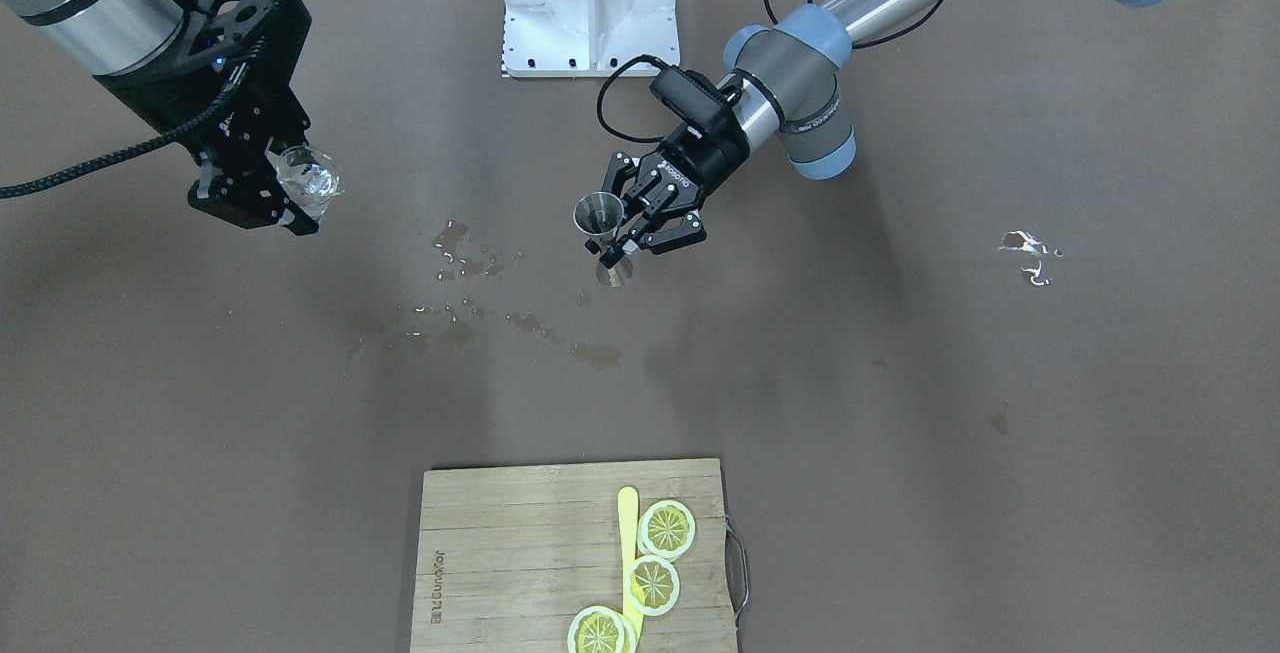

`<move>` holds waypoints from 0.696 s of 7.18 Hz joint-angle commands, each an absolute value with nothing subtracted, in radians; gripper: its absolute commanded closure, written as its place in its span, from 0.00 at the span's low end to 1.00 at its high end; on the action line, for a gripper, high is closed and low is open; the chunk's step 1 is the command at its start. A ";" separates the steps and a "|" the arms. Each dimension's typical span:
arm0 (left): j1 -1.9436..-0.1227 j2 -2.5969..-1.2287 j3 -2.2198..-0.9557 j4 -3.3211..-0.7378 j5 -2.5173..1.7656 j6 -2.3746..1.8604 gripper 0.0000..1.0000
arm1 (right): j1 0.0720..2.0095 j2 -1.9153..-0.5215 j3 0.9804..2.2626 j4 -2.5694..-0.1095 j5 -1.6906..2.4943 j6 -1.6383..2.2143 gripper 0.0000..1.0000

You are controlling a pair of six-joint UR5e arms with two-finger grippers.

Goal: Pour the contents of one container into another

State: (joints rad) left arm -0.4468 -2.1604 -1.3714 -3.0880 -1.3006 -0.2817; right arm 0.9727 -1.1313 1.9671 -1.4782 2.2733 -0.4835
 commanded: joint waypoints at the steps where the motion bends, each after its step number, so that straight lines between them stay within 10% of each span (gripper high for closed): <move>1: -0.468 -2.131 -1.388 -3.096 -1.302 -0.275 1.00 | 0.976 -1.135 1.886 -1.285 2.273 -0.363 1.00; 5: -0.581 -2.004 -1.460 -3.108 -1.327 -0.273 1.00 | 0.980 -1.155 1.801 -0.987 2.263 -0.110 1.00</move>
